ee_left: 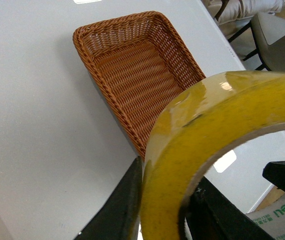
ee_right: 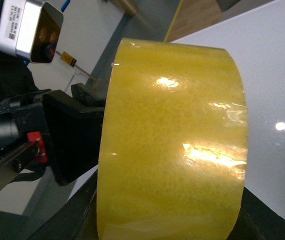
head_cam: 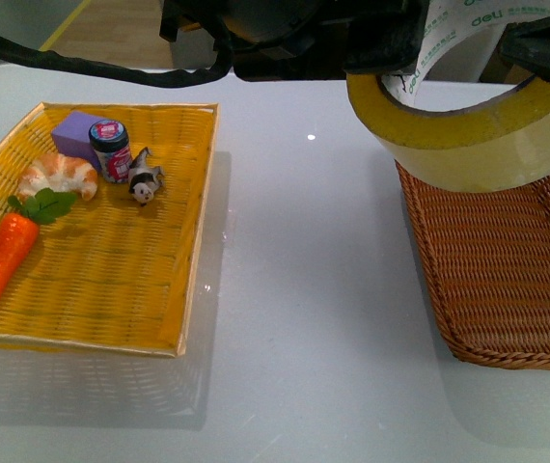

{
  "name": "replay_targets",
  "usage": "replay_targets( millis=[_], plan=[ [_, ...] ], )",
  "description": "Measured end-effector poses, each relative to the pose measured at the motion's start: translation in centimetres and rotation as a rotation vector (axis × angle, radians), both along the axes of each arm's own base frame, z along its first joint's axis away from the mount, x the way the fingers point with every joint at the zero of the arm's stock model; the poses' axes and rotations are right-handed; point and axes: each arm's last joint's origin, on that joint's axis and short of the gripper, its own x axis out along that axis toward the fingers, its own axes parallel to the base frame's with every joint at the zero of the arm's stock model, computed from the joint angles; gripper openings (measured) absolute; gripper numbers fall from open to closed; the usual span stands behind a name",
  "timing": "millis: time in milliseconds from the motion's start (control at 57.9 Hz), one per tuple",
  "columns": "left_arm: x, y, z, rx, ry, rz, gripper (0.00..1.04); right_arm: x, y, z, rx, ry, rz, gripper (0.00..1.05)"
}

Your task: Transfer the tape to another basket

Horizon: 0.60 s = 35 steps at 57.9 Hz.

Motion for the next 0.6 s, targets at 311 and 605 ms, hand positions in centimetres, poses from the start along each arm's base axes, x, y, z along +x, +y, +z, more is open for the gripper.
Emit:
replay_targets(
  millis=[311,605],
  plan=[
    [-0.1,0.1,0.4,-0.013,-0.004,-0.001,0.76,0.1,0.0,-0.2,-0.006,0.009,-0.003,0.47],
    [-0.1,0.5,1.2,-0.033,-0.021,0.006,0.96,0.6,-1.7,-0.2,0.008,0.010,-0.096,0.47]
  ],
)
